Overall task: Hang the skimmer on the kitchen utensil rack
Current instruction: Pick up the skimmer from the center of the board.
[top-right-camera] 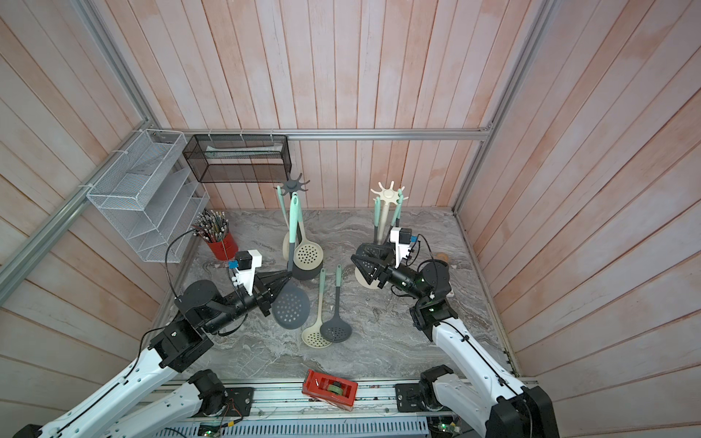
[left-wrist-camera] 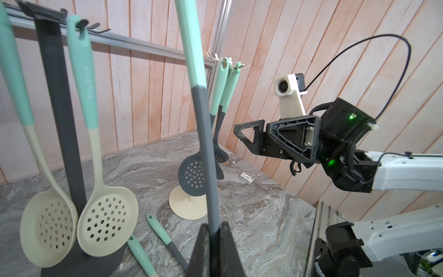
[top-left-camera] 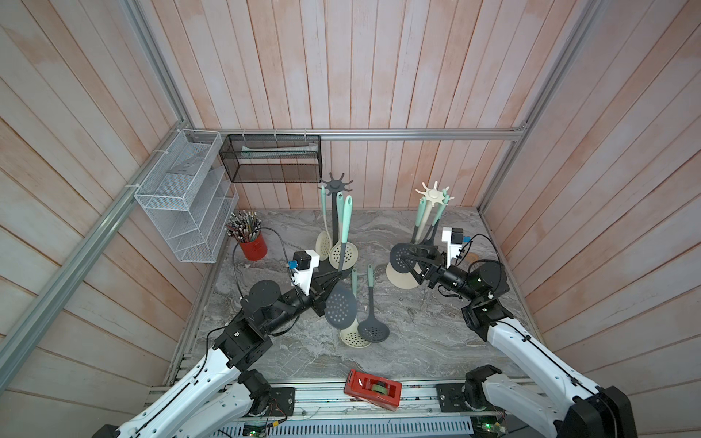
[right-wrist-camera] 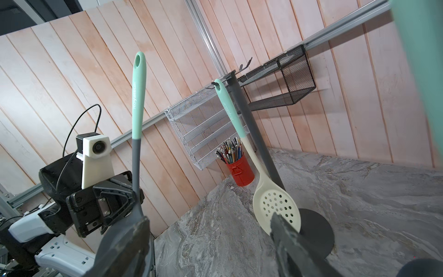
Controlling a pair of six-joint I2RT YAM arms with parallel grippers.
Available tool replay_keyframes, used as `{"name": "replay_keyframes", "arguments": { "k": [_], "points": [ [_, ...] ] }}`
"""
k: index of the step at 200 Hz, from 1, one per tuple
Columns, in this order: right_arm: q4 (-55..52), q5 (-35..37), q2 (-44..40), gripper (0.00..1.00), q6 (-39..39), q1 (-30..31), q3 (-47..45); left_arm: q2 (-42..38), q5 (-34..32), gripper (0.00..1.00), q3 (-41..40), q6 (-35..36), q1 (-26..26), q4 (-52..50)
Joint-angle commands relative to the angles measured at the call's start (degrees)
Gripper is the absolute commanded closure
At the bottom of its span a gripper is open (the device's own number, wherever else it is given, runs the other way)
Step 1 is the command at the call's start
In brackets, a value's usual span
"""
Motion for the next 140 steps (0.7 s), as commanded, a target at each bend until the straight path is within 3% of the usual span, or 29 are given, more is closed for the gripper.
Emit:
{"name": "replay_keyframes", "arguments": {
  "k": [1, 28, 60, 86, 108, 140],
  "points": [
    [0.12, 0.87, 0.82, 0.19, -1.24, 0.25, 2.03, -0.39, 12.26, 1.00, -3.09, -5.01, 5.34, 9.96],
    [-0.21, 1.24, 1.36, 0.19, -1.33, 0.28, 2.59, 2.65, 23.34, 1.00, -5.18, -9.58, 12.29, 19.53],
    [-1.57, 2.07, 0.94, 0.19, -2.01, 0.29, 2.69, 7.84, 31.66, 1.00, -6.47, -13.14, 16.23, 28.96],
    [-2.15, 2.25, 1.71, 0.19, -2.25, 0.23, 3.38, 12.55, 36.05, 1.00, -7.98, -17.95, 19.38, 39.25],
    [-0.64, 1.25, 2.80, 0.19, -1.51, 1.03, 4.55, 15.73, 38.85, 1.00, -8.15, -18.98, 20.01, 42.10],
    [-1.54, 1.20, 7.27, 0.18, -4.83, 8.02, 10.59, 16.90, 41.40, 1.00, -8.82, -20.06, 20.02, 44.10]
  ]
}}
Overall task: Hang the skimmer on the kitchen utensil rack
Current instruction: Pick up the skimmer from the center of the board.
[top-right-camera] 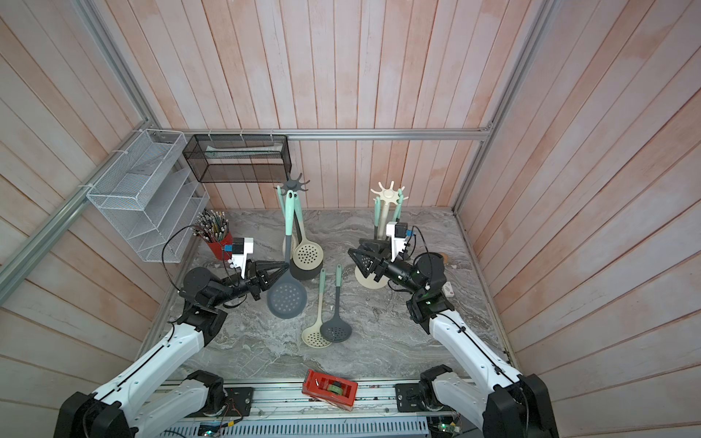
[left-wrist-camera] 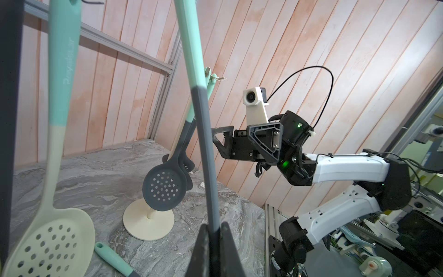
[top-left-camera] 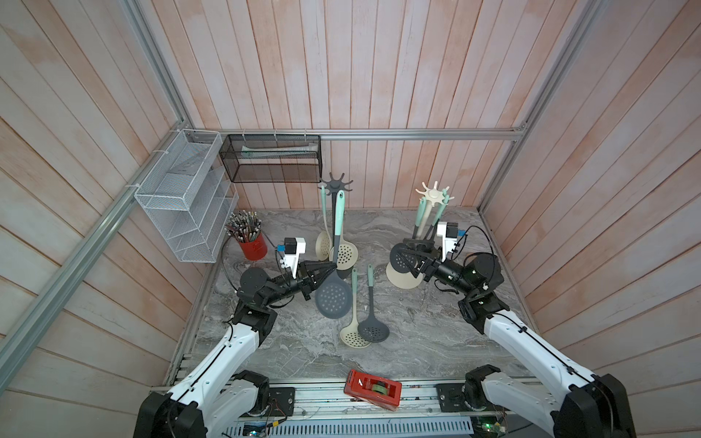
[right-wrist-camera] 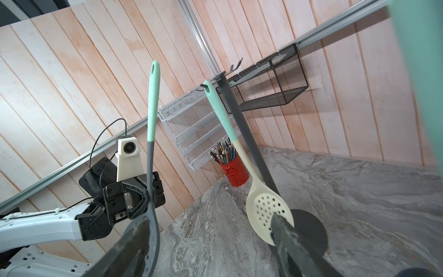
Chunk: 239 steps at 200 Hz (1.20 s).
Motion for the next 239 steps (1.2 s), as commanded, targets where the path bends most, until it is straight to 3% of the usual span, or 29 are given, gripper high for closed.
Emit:
{"name": "replay_keyframes", "arguments": {
  "k": [1, 70, 178, 239],
  "points": [
    [0.34, -0.29, 3.03, 0.18, -3.26, 4.97, 5.68, -0.03, 4.56, 1.00, -0.69, -2.10, 0.17, 6.60],
    [5.54, -2.10, 14.07, 0.17, -1.34, 13.10, 12.17, -2.21, 7.22, 1.00, -1.40, -3.64, 0.16, 7.95],
    [12.82, -6.67, 21.59, 0.30, 1.26, 19.15, 16.57, 0.78, 7.85, 1.00, -0.97, -5.82, 0.16, 12.01],
    [11.76, -7.86, 24.34, 0.50, 1.03, 19.77, 18.74, 1.46, 7.74, 1.00, -1.06, -6.19, 0.12, 12.24]
  ]
}}
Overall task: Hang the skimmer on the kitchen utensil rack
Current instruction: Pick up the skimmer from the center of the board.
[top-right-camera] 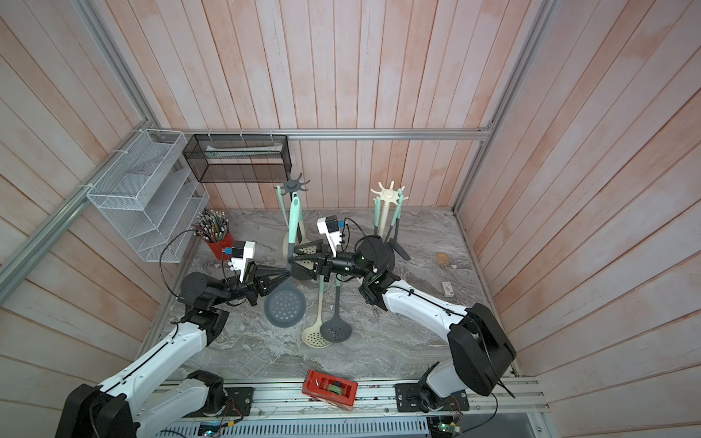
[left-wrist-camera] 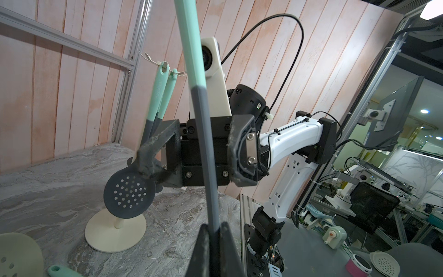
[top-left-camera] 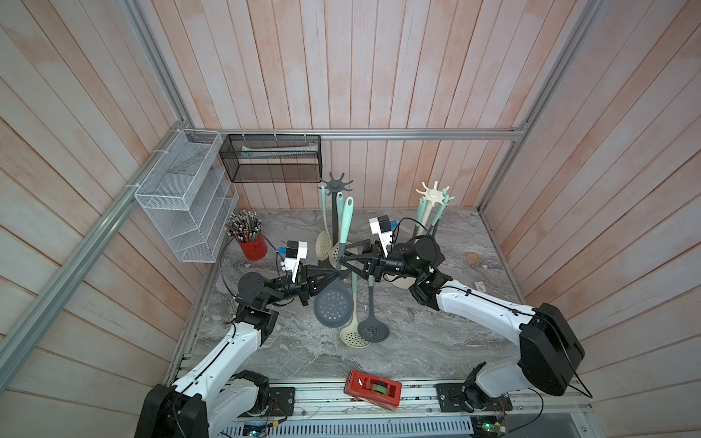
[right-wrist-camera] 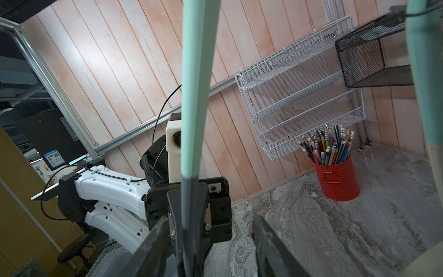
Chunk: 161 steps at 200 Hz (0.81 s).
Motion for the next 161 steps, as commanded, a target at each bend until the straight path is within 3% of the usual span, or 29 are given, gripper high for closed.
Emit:
{"name": "replay_keyframes", "arguments": {
  "k": [1, 49, 81, 94, 107, 118, 133, 142, 161],
  "points": [
    [1.86, -1.59, 1.18, 0.51, 0.05, 0.47, 2.02, 0.37, 0.84, 1.00, -0.07, -0.65, 0.10, 2.12],
    [1.57, -2.83, 2.54, 0.57, 0.23, 0.83, 3.00, 0.94, 0.57, 1.00, -0.08, -0.65, 0.12, 2.13],
    [1.89, -2.73, 3.23, 0.79, 0.43, 0.96, 2.93, 0.97, -0.13, 1.00, 0.22, -0.37, 0.12, 0.97],
    [1.34, -2.07, 2.92, 0.91, -0.13, 1.01, 2.92, 0.26, -1.64, 0.84, 0.59, 0.71, 0.09, -1.80],
    [-0.77, -0.96, 2.42, 0.99, -1.77, 0.88, 3.31, -1.20, -4.46, 0.57, 0.98, 2.07, 0.12, -5.93],
    [-4.30, 0.71, 1.88, 1.00, -4.31, 0.88, 4.12, -3.19, -7.95, 0.31, 0.83, 3.33, 0.10, -9.49],
    [-10.36, 3.73, 1.22, 1.00, -8.18, 0.62, 5.12, -6.90, -15.11, 0.08, 0.67, 4.89, 0.10, -15.43],
    [-12.66, 4.78, 1.04, 1.00, -10.05, 0.22, 5.70, -9.46, -19.73, 0.01, 0.39, 5.67, 0.08, -18.57],
    [-14.50, 5.64, 1.69, 1.00, -11.52, -0.81, 6.36, -14.77, -29.00, 0.00, 0.51, 7.48, 0.16, -25.81]
  ]
}}
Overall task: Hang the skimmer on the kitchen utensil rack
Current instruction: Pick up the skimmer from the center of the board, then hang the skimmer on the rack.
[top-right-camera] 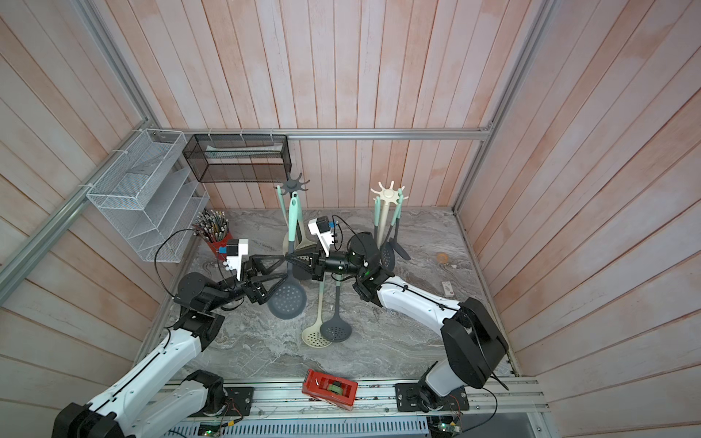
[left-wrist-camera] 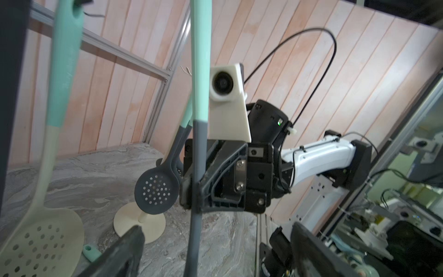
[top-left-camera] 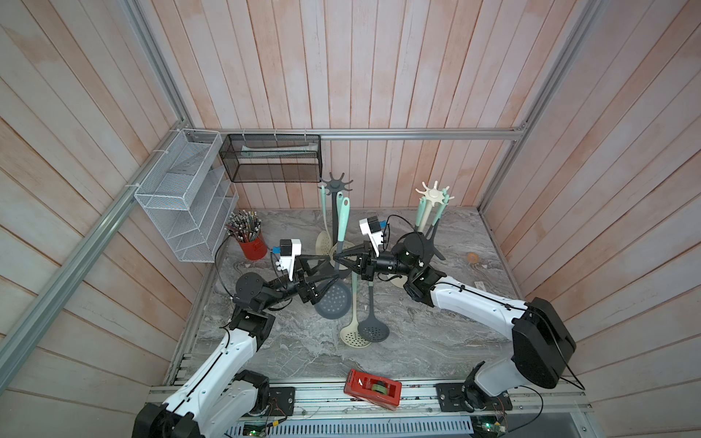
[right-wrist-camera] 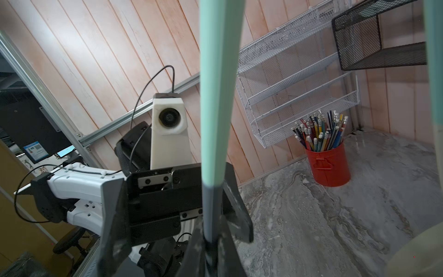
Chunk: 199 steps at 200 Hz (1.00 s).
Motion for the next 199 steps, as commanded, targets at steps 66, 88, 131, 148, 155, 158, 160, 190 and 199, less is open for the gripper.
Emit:
{"name": "replay_keyframes", "arguments": {
  "k": [66, 88, 131, 148, 155, 158, 160, 190, 199],
  "points": [
    [-11.11, 1.64, 6.11, 1.00, -7.13, -1.41, 9.73, -10.25, -22.19, 0.00, 1.06, 6.46, -0.01, -16.87],
    [-12.89, 0.76, 8.61, 1.00, -7.08, -1.21, 12.73, -9.29, -21.95, 0.00, 0.84, 6.48, 0.06, -15.91],
    [-15.76, -0.86, 11.98, 1.00, -7.22, -1.12, 17.16, -7.58, -20.76, 0.00, 0.76, 6.59, 0.08, -14.29],
    [-16.50, -1.15, 13.01, 1.00, -7.32, -1.12, 18.33, -7.08, -20.10, 0.00, 0.88, 6.72, 0.06, -13.95],
    [-16.71, -1.31, 13.31, 1.00, -7.31, -1.12, 18.65, -6.80, -19.89, 0.00, 0.96, 6.81, 0.06, -13.71],
    [-16.76, -1.42, 13.49, 1.00, -7.29, -1.12, 18.83, -6.73, -19.77, 0.00, 0.96, 6.80, 0.05, -13.61],
    [-16.78, -1.49, 13.58, 1.00, -7.20, -1.12, 18.97, -6.76, -19.60, 0.00, 0.96, 6.79, 0.05, -13.57],
    [-17.02, -2.17, 14.95, 1.00, -6.55, -1.12, 20.27, -6.03, -18.71, 0.01, 1.15, 6.95, 0.08, -12.94],
    [-16.79, -2.10, 15.11, 1.00, -6.30, -1.12, 20.19, -5.75, -18.47, 0.01, 1.17, 6.94, 0.11, -12.85]
  ]
}}
